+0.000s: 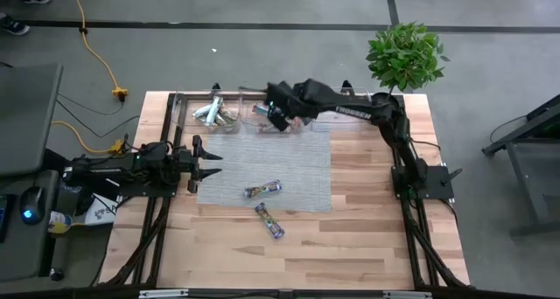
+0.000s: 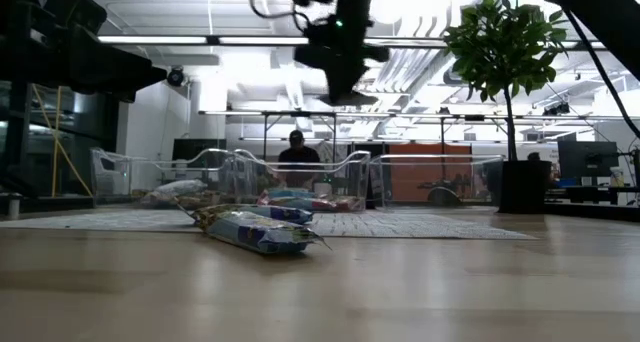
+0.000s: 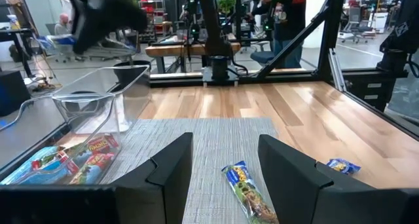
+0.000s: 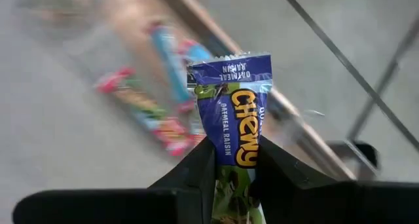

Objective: Pick and place Granola Bars by type
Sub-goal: Put the blue granola bar into the right transparent bin

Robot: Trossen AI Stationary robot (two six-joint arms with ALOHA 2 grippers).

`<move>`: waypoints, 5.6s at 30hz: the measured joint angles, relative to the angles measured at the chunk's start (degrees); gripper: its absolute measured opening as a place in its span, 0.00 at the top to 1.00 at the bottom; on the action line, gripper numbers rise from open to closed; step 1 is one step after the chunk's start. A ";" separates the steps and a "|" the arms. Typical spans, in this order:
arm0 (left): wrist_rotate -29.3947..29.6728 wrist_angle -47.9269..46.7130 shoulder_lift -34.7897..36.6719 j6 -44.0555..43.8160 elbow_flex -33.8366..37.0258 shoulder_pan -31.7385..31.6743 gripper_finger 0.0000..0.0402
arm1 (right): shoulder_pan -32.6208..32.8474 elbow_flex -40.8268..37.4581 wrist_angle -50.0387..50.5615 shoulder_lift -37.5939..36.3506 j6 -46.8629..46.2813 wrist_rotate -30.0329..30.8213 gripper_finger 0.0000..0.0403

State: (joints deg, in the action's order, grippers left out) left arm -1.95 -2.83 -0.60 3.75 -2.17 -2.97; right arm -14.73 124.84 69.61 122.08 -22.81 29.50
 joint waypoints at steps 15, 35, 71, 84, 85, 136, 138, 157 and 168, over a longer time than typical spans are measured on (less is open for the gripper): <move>0.00 -0.02 0.00 0.00 0.01 0.00 0.57 | -15.74 -0.69 8.04 -0.23 -5.70 -7.96 0.81; 0.02 -0.02 0.00 0.00 0.00 0.00 0.57 | -17.91 -19.34 2.95 -0.49 -4.27 -14.25 0.81; 0.02 -0.02 0.00 0.00 0.00 0.00 0.57 | -2.35 -8.22 -20.11 -0.69 14.14 -47.00 0.47; 0.02 -0.02 0.00 0.00 0.00 0.00 0.57 | 18.02 -15.44 -24.20 -0.72 36.62 -23.91 0.47; 0.03 -0.02 0.00 0.01 0.00 0.00 0.57 | 18.45 -16.57 -25.25 -0.72 36.48 -24.42 0.46; 0.02 0.00 -0.02 0.02 0.00 0.00 0.57 | 16.14 -39.51 -52.59 1.18 26.23 -32.82 0.35; 0.04 -0.04 -0.02 0.00 0.00 -0.02 0.57 | 16.14 -39.54 -52.80 1.63 26.23 -32.35 0.35; 0.02 0.05 -0.02 0.00 0.00 0.00 0.57 | 16.38 -39.36 -54.83 4.02 22.87 -30.51 0.44; 0.02 0.07 -0.01 0.00 0.01 -0.01 0.57 | 16.38 -39.34 -55.38 4.03 18.88 -30.91 0.63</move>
State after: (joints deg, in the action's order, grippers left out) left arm -1.93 -2.76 -0.62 3.75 -2.17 -2.98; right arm 1.65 85.49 14.23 126.10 -3.94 -1.42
